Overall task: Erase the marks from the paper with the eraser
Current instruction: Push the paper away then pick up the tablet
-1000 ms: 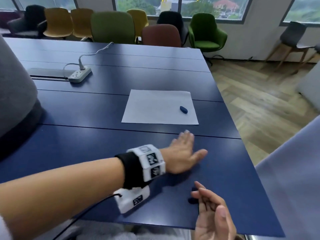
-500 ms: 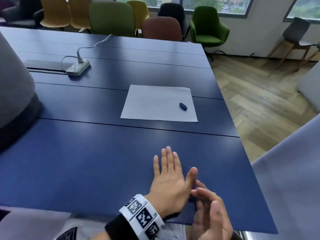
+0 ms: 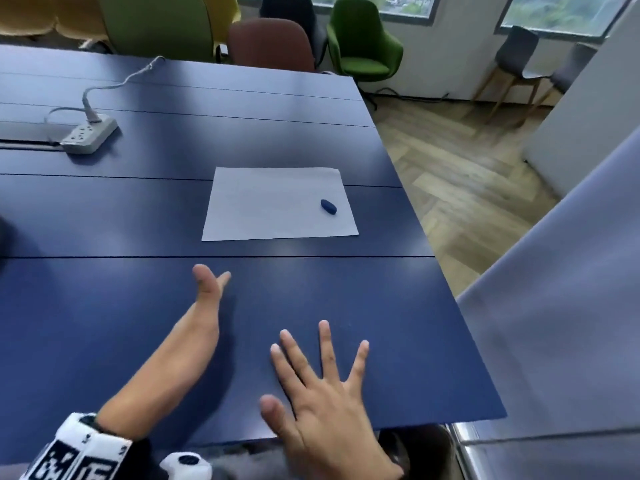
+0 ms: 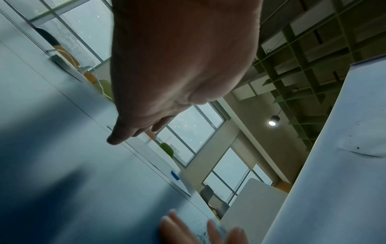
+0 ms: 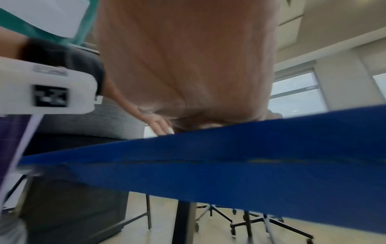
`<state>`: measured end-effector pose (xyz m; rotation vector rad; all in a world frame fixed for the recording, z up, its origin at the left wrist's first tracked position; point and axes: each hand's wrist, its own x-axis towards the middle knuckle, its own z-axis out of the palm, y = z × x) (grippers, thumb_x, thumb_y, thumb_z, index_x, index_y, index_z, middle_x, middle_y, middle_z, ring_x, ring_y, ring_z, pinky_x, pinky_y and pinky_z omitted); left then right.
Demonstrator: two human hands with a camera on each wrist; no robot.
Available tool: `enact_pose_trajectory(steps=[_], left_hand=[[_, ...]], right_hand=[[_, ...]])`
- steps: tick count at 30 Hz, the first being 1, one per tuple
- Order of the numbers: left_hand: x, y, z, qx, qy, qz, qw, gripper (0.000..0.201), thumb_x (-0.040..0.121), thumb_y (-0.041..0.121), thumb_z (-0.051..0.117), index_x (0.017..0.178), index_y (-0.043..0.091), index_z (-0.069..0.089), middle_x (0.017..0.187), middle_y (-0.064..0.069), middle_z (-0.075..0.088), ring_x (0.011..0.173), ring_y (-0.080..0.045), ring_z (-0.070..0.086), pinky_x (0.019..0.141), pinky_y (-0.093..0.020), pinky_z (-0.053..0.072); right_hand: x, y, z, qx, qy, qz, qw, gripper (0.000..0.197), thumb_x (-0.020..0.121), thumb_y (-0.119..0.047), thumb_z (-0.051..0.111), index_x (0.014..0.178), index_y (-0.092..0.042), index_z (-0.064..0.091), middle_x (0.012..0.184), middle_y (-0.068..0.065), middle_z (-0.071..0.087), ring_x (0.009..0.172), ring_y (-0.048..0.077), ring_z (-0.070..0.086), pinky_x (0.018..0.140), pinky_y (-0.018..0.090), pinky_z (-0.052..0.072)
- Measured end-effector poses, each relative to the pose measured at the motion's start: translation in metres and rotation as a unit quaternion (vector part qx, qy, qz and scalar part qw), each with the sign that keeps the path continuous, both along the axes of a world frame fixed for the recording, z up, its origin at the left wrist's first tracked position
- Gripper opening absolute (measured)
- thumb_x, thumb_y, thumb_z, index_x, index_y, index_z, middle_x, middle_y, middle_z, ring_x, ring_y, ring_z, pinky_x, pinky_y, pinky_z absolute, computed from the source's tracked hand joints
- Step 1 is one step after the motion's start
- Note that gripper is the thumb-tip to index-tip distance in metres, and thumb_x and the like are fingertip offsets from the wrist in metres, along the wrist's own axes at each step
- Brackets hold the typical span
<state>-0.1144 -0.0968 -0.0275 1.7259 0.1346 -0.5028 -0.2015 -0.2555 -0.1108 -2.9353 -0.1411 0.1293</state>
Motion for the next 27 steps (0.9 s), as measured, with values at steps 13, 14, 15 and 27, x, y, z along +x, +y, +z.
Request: enact_pose_trajectory(steps=[13, 14, 15, 27], left_hand=[[-0.006, -0.002, 0.015, 0.099, -0.042, -0.151, 0.983, 0.108, 0.052, 0.094, 0.008, 0.148, 0.048, 0.025, 0.144, 0.043, 0.013, 0.131, 0.025, 0.004, 0.110, -0.018, 0.006], [-0.005, -0.002, 0.017, 0.110, -0.051, -0.170, 0.978, 0.107, 0.053, 0.093, 0.007, 0.148, 0.048, 0.022, 0.147, 0.041, 0.010, 0.134, 0.023, 0.001, 0.110, -0.016, 0.005], [-0.005, 0.000, 0.017, 0.120, -0.060, -0.186, 0.973, 0.105, 0.053, 0.093, 0.007, 0.148, 0.049, 0.020, 0.147, 0.042, 0.006, 0.133, 0.025, -0.002, 0.110, -0.015, 0.004], [0.055, -0.005, 0.020, 0.369, -0.112, -0.367, 0.847, 0.091, 0.079, 0.067, 0.006, 0.154, 0.020, -0.011, 0.158, 0.010, -0.023, 0.139, 0.000, -0.026, 0.110, -0.018, -0.012]], right_hand=[[0.001, -0.004, 0.012, -0.073, 0.038, 0.008, 0.997, 0.078, 0.094, -0.070, 0.015, 0.145, -0.017, 0.043, 0.158, -0.005, 0.029, 0.146, 0.033, 0.017, 0.097, 0.072, 0.011], [0.001, 0.001, 0.008, -0.082, 0.043, 0.019, 0.996, 0.078, 0.094, -0.070, 0.017, 0.143, -0.018, 0.045, 0.157, -0.006, 0.030, 0.146, 0.032, 0.019, 0.095, 0.072, 0.014], [0.002, -0.002, 0.005, -0.082, 0.044, 0.011, 0.996, 0.077, 0.094, -0.070, 0.017, 0.143, -0.019, 0.045, 0.158, -0.007, 0.030, 0.146, 0.031, 0.019, 0.096, 0.072, 0.014], [0.011, -0.028, 0.030, -0.049, 0.053, -0.042, 0.996, 0.083, 0.094, -0.071, 0.013, 0.143, -0.012, 0.044, 0.156, -0.003, 0.033, 0.148, 0.032, 0.018, 0.102, 0.071, 0.005]])
